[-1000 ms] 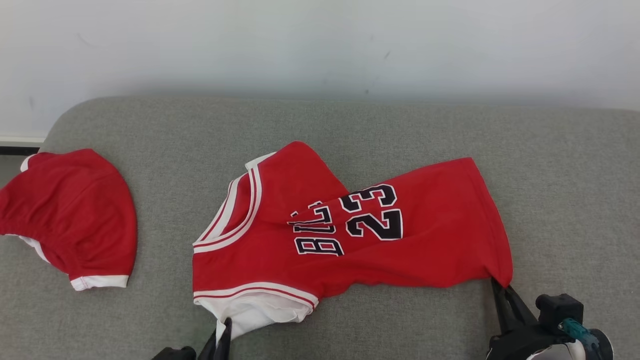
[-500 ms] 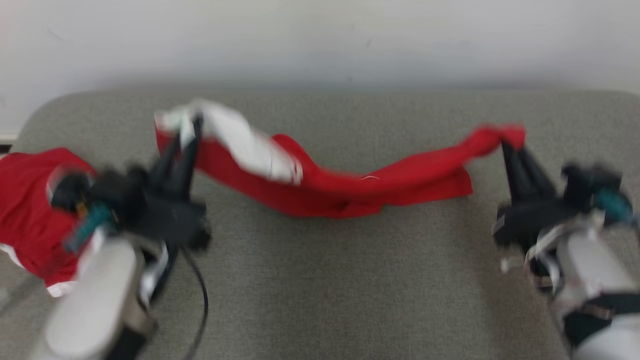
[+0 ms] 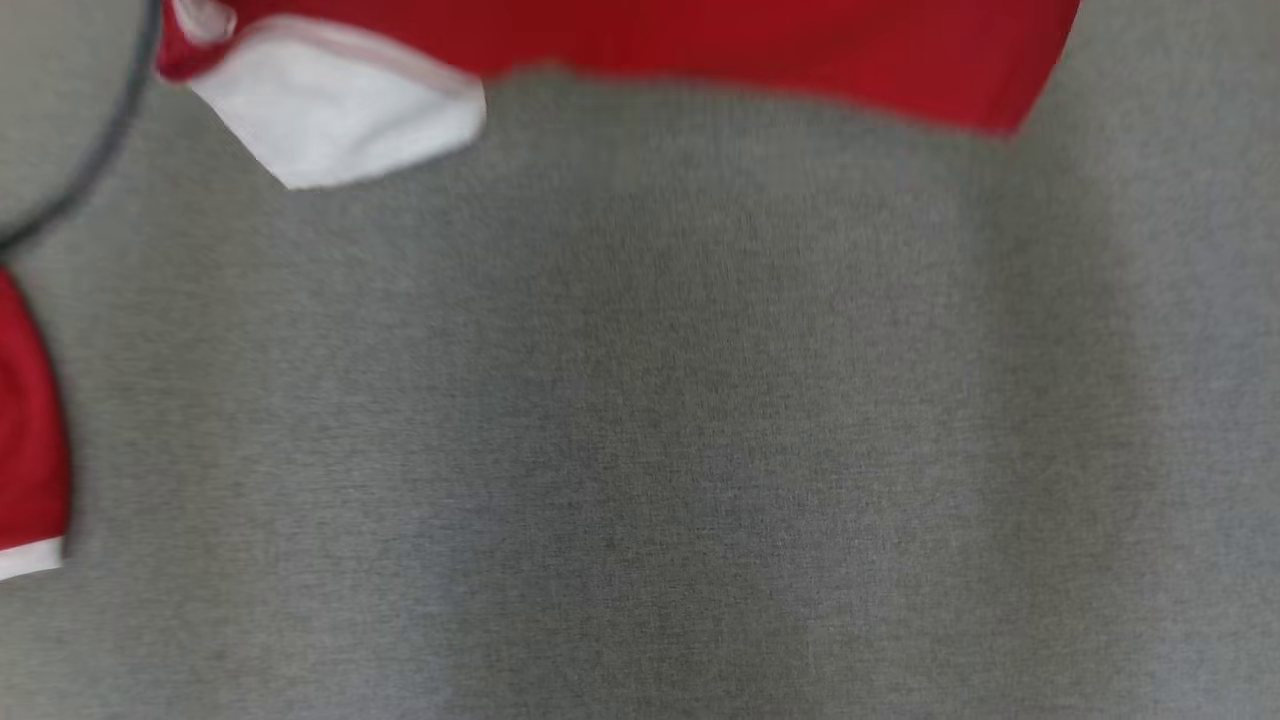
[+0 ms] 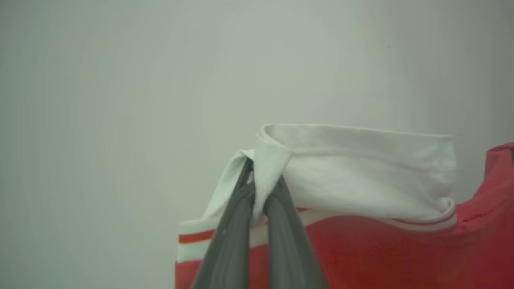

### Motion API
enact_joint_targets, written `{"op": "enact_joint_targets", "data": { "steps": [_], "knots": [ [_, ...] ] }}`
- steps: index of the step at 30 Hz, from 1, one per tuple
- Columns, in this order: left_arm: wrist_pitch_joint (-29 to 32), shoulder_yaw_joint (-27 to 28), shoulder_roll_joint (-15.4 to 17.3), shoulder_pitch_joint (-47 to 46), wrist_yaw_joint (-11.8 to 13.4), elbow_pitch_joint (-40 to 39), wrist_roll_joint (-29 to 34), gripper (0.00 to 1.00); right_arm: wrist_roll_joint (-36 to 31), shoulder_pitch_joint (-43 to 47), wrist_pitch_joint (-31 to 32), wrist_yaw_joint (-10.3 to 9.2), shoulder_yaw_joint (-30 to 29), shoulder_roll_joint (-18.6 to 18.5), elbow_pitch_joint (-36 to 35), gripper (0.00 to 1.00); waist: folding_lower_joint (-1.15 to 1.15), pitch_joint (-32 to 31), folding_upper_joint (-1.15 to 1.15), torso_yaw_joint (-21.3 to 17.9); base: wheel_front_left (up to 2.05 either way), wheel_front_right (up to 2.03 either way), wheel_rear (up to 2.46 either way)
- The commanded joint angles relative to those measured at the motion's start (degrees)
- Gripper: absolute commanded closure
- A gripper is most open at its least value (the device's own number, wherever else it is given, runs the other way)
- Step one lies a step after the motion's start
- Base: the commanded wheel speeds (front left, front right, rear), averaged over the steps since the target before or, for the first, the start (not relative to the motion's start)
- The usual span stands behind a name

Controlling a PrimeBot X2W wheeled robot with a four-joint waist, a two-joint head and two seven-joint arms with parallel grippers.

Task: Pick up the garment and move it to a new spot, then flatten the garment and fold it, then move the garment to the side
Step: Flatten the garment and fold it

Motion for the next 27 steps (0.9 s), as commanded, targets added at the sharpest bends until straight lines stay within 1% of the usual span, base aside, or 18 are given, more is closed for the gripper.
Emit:
{"op": "enact_joint_targets", "data": {
  "steps": [1,3,6,10,18,22,27],
  "knots": [
    [-0.3,-0.9,-0.3,-4.8,0.2,2.4,-0.2,1.00,0.9,-4.8,0.5,0.03,-0.3,-0.7,1.7,1.00,-0.03,9.6,-0.02,-3.1,0.00,0.00,0.00],
    [-1.0,-2.3,-0.6,-10.2,0.2,4.9,0.2,1.00,1.3,-9.2,0.8,0.03,-0.1,-0.9,3.7,1.00,-0.03,10.5,-0.02,-3.1,0.00,0.00,0.00],
    [-1.7,-3.8,-1.3,-16.9,0.2,8.8,-1.1,1.00,1.4,-14.4,0.7,0.03,0.8,-1.2,6.1,1.00,-0.03,11.1,-0.02,-3.0,0.00,0.00,0.00],
    [-3.4,-5.9,-2.5,-22.9,0.2,13.4,-2.7,1.00,0.5,-20.0,0.5,0.03,2.4,-1.8,9.7,1.00,-0.03,11.6,-0.02,-2.9,0.00,0.00,0.00],
    [-5.2,-10.0,-2.9,-29.3,0.2,20.4,-5.3,1.00,0.5,-26.3,-0.6,0.03,4.8,-2.4,17.0,1.00,-0.03,13.6,-0.02,-2.6,0.00,0.00,0.00],
    [-5.6,-11.7,-3.1,-30.5,0.2,22.1,-6.1,1.00,0.7,-27.7,-1.5,0.03,5.9,-2.5,18.9,1.00,-0.03,14.6,-0.02,-2.4,0.00,0.00,0.00],
    [-6.7,-13.0,-2.6,-30.3,0.2,23.7,-7.7,1.00,1.7,-28.4,-3.2,0.03,7.9,-2.1,21.2,1.00,-0.03,15.9,-0.02,-2.3,0.00,0.00,0.00]
  ]
}}
